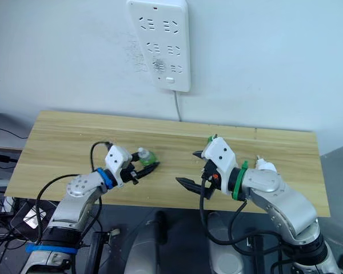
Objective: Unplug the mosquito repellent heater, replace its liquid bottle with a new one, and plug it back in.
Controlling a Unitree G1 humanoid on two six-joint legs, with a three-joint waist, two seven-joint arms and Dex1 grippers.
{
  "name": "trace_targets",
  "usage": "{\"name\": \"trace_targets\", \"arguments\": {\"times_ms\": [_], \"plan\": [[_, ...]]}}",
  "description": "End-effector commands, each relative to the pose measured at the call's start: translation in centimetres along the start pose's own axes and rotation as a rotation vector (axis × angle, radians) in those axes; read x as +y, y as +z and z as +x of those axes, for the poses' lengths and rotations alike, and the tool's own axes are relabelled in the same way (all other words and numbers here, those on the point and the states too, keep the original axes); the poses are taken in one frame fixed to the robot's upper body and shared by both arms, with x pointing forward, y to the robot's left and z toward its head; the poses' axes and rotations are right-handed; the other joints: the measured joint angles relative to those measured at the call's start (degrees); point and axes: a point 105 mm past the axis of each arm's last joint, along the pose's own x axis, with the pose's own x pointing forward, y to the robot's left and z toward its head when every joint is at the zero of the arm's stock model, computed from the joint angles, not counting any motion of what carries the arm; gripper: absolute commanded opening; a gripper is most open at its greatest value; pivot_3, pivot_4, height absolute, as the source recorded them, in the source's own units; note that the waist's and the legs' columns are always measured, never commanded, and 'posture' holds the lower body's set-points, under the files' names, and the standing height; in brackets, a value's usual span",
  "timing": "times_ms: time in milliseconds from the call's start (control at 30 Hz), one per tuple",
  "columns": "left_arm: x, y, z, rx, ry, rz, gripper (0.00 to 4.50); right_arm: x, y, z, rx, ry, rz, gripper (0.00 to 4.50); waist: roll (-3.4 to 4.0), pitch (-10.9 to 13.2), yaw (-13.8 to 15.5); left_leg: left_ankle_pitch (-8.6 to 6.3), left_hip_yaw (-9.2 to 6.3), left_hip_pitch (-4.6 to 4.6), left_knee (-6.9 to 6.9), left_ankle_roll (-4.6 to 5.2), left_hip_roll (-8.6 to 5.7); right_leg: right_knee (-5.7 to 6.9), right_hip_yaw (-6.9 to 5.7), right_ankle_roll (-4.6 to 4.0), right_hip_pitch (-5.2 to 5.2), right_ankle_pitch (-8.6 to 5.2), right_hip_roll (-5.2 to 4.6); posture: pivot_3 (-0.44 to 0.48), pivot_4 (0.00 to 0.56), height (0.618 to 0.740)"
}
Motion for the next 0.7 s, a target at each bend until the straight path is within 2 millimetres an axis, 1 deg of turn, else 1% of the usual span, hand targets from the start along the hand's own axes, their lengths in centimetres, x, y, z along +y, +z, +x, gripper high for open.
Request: {"name": "trace_targets", "arguments": {"times_ms": [33,100,200,333,533,633,700], "plan": [[-3.0,3.0,0.6,-0.015,-0.257,0.020,2.24,1.1,1.5,-0.2,-0.056,0.021,-0.029,4.50,0.00,-0.6,-0.3,0.00,-0.01,0.00,0.00,0.00,0.00,0.01,-0.01,0.00,0.00,0.00,0.01,-0.263,0.313,0.724],[-3.8,4.1,0.9,0.002,-0.348,0.035,2.24,1.1,1.6,0.3,-0.064,0.004,-0.017,4.50,-0.03,-1.3,-0.5,-0.01,-0.04,-0.07,-0.01,0.01,0.00,0.02,-0.08,0.01,-0.07,0.00,0.03,-0.269,0.303,0.724],[-3.9,4.4,1.2,0.027,-0.402,0.056,2.24,0.4,1.6,1.2,-0.072,-0.037,-0.011,4.50,-0.05,-2.1,-1.1,-0.02,-0.17,-0.13,-0.06,0.00,0.04,0.04,-0.15,0.01,-0.14,0.00,0.13,-0.279,0.269,0.724],[-3.4,4.9,1.8,0.028,-0.415,0.076,2.24,0.0,1.8,2.3,-0.085,-0.049,-0.024,4.50,-0.09,-3.0,-1.9,-0.03,-0.33,-0.18,-0.06,-0.01,0.01,0.10,-0.26,0.00,-0.13,0.00,0.14,-0.277,0.251,0.724],[-2.8,5.3,2.3,0.012,-0.395,0.106,2.24,0.4,1.9,4.2,-0.109,-0.029,-0.036,4.50,-0.08,-4.2,-2.1,-0.02,-0.54,-0.20,-0.05,-0.01,0.00,0.18,-0.42,-0.07,-0.09,0.04,0.18,-0.265,0.230,0.724],[-2.6,5.3,2.3,0.007,-0.388,0.103,2.24,0.2,1.9,4.7,-0.113,-0.042,-0.045,3.84,-0.15,-4.6,-2.1,-0.02,-0.61,-0.20,-0.02,-0.01,0.00,0.23,-0.47,-0.12,-0.05,0.07,0.19,-0.259,0.226,0.724],[-2.6,5.4,2.3,0.007,-0.389,0.104,2.24,0.0,1.7,4.8,-0.111,-0.046,-0.053,3.16,-0.17,-4.9,-2.0,-0.01,-0.66,-0.20,0.00,-0.01,0.00,0.24,-0.51,-0.14,-0.02,0.08,0.19,-0.251,0.222,0.724]]}}
